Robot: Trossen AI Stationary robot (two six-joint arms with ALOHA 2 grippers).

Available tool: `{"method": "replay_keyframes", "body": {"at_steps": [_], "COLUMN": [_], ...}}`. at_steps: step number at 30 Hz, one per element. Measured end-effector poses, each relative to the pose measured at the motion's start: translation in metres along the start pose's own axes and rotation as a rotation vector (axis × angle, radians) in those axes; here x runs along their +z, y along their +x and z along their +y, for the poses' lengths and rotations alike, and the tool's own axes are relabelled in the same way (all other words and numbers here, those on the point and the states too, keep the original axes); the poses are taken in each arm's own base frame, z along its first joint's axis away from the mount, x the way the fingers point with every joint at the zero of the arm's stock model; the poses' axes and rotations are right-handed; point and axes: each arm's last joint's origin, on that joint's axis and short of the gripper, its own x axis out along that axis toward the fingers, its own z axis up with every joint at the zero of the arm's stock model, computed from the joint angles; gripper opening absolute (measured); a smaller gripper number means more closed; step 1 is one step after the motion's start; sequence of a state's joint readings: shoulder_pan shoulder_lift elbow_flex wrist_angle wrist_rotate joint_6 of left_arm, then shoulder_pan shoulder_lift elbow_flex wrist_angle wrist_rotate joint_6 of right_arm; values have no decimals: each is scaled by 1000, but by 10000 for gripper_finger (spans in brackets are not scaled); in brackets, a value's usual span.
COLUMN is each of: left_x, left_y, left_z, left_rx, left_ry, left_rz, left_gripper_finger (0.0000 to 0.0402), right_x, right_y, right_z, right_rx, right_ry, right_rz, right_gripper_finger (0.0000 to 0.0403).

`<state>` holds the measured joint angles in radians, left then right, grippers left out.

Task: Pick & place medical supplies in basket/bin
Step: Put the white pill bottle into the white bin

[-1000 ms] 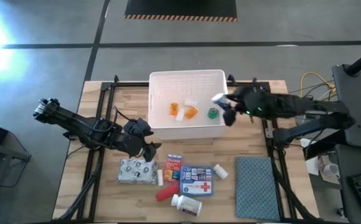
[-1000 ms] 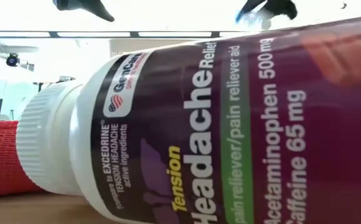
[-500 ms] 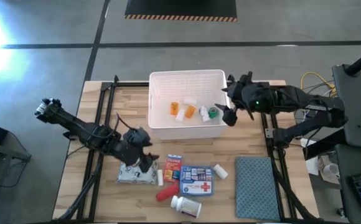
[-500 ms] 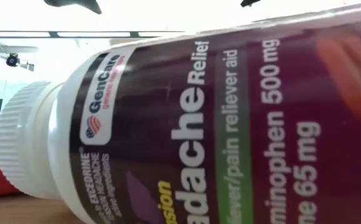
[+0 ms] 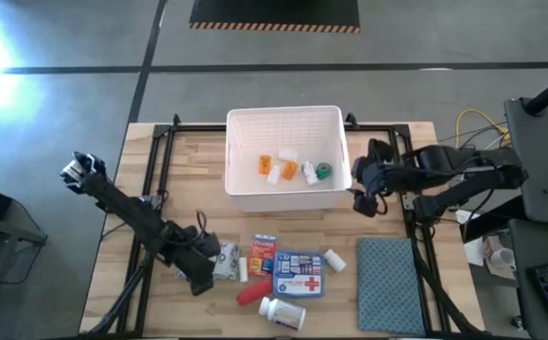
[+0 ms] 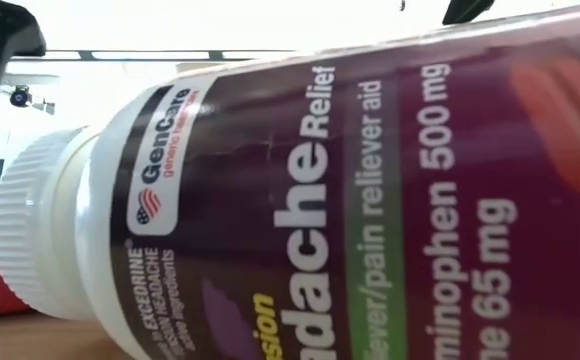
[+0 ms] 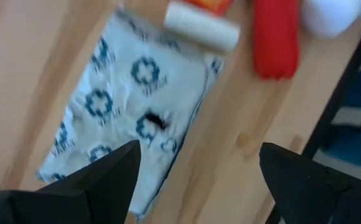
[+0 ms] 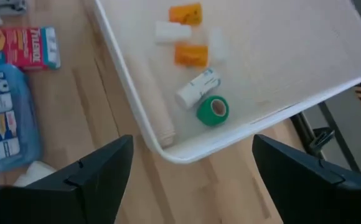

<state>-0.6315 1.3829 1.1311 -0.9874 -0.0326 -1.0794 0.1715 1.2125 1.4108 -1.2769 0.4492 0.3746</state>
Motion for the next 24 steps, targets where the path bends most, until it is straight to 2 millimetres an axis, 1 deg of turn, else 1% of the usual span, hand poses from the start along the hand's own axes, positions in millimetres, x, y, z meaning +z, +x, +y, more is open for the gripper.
{"method": "replay_keyframes", "body": {"at_steps": [4, 7, 9, 11, 13, 16, 19, 24], "left_x": [-4, -1, 1, 2, 3, 3, 3, 0], "left_y": [11, 16, 18, 20, 24, 30, 35, 41], "left_z": [-2, -4, -8, -11, -12, -13, -14, -9], "left_rx": [24, 30, 19, 7, 12, 31, 46, 76], "left_ry": [13, 15, 39, 62, 78, 84, 84, 94], "left_rz": [40, 41, 31, 25, 28, 39, 47, 65], "left_gripper_finger": [306, 306, 306, 306, 306, 306, 306, 306], "right_x": [-8, -17, -27, -41, -55, -76, -92, -111], "right_y": [9, 19, 29, 44, 58, 76, 88, 100], "right_z": [6, 12, 18, 26, 36, 52, 71, 97], "right_rx": [19, 123, 218, 299, 335, 355, 384, 364], "right_ry": [23, 71, 107, 146, 185, 237, 273, 297], "right_rz": [46, 145, 252, 365, 426, 451, 446, 329], "right_gripper_finger": [317, 313, 311, 309, 308, 311, 316, 322]}}
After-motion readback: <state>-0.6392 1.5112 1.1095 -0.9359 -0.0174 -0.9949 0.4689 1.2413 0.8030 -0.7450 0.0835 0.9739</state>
